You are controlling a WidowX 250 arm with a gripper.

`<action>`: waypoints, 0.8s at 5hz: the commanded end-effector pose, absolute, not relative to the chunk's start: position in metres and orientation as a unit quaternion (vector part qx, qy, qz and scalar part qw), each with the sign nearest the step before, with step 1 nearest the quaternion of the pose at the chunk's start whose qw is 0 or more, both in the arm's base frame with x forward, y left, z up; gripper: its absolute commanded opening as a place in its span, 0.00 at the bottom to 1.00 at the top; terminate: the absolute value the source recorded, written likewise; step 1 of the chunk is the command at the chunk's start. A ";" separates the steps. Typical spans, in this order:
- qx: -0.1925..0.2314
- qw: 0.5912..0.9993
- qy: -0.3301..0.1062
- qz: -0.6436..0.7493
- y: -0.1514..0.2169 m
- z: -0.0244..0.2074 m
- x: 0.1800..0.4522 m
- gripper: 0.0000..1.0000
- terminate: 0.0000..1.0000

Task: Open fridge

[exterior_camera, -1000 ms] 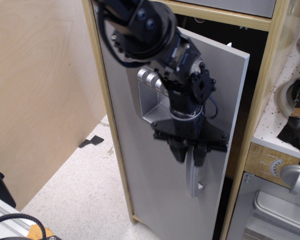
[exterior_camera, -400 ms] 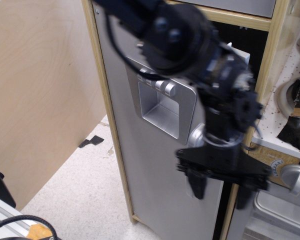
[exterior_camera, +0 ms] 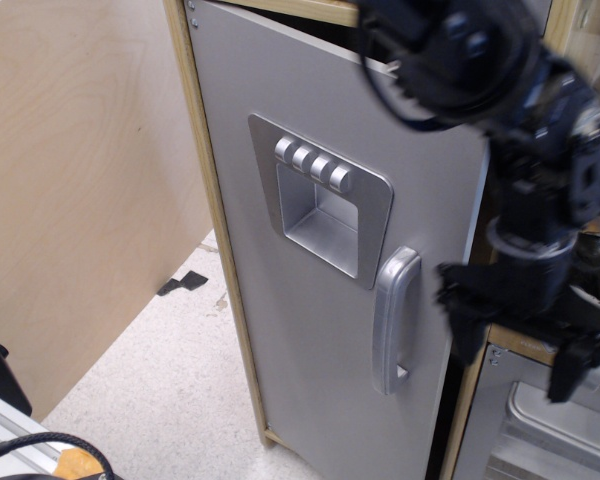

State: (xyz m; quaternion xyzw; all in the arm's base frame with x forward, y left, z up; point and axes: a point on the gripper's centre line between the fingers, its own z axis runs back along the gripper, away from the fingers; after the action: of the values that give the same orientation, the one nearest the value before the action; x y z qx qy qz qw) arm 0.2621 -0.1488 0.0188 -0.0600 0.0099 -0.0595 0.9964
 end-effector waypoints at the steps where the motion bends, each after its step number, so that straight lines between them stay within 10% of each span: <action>1: -0.045 0.985 -0.088 -0.144 -0.169 0.051 0.311 1.00 0.00; 4: -0.005 0.985 -0.139 -0.101 -0.133 0.053 0.329 1.00 0.00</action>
State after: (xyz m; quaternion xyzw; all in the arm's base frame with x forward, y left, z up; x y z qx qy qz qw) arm 0.3249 -0.1274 0.0248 0.0032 -0.1073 -0.1043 0.9887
